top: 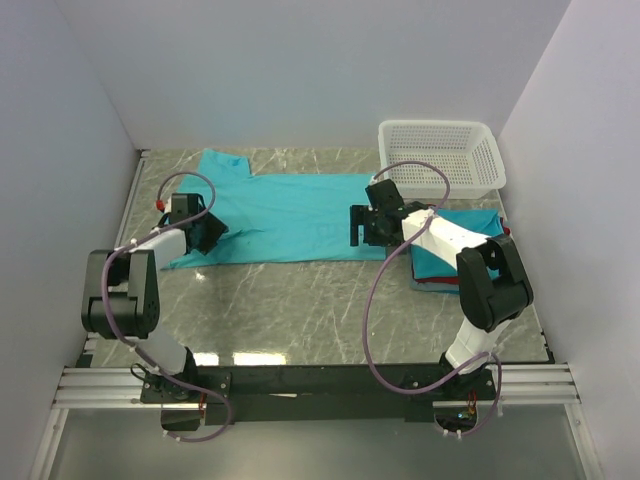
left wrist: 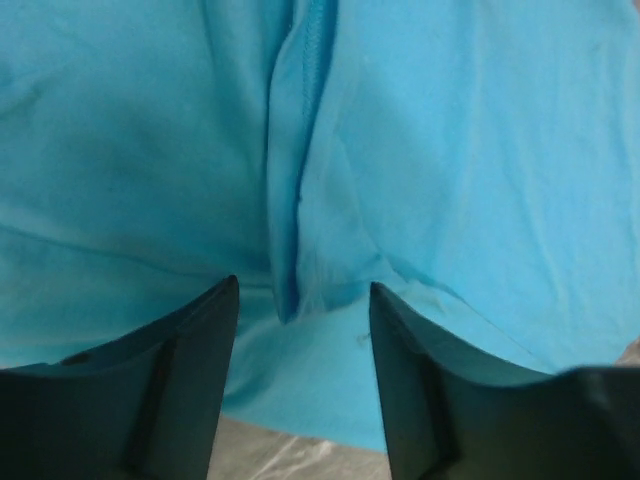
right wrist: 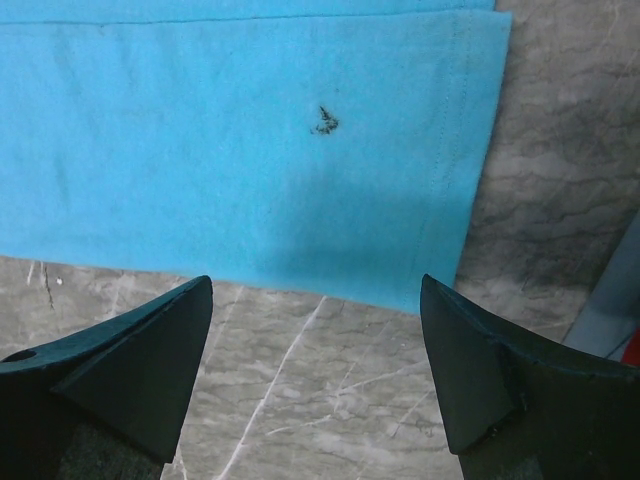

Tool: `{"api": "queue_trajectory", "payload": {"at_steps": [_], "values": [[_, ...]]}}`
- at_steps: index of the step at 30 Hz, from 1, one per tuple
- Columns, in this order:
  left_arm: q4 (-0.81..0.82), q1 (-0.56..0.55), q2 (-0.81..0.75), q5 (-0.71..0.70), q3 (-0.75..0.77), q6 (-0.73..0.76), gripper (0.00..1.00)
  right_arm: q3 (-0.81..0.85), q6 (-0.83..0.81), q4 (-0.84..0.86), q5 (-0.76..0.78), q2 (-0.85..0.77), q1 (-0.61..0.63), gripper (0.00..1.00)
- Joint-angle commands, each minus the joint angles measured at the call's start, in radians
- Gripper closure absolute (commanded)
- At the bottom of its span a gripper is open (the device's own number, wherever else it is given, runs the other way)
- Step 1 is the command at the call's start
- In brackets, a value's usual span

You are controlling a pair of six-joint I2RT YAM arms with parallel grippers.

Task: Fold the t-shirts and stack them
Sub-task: Fold the tshirt

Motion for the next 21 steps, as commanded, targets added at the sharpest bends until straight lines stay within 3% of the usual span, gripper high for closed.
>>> {"api": "queue_trajectory", "payload": {"at_steps": [1, 2, 5, 10, 13, 15, 16, 21], "values": [[0.029, -0.001, 0.047, -0.003, 0.074, 0.008, 0.46, -0.008, 0.004, 0.023, 0.023, -0.043, -0.003, 0.10], [0.036, -0.001, 0.055, -0.003, 0.078, 0.010, 0.55, -0.006, 0.003, 0.021, 0.021, -0.043, -0.004, 0.10], [0.049, -0.003, 0.060, 0.004, 0.082, -0.007, 0.67, 0.000, 0.004, 0.013, 0.023, -0.031, -0.003, 0.10], [-0.004, -0.004, 0.040, -0.054, 0.096, -0.007, 0.71, 0.006, 0.001, 0.009, 0.035, -0.025, -0.004, 0.10], [-0.024, -0.004, 0.050, -0.060, 0.122, 0.005, 0.78, 0.011, 0.001, 0.004, 0.043, -0.017, -0.004, 0.10], [0.001, -0.004, 0.070, -0.046, 0.128, 0.019, 0.97, 0.014, 0.000, 0.003, 0.044, -0.010, -0.003, 0.10], [0.001, -0.004, 0.083, -0.029, 0.145, 0.022, 0.99, 0.017, 0.001, 0.001, 0.044, -0.006, -0.003, 0.10], [0.012, -0.007, 0.170, 0.015, 0.214, 0.041, 0.99, 0.020, -0.005, -0.008, 0.052, 0.000, -0.003, 0.10]]}}
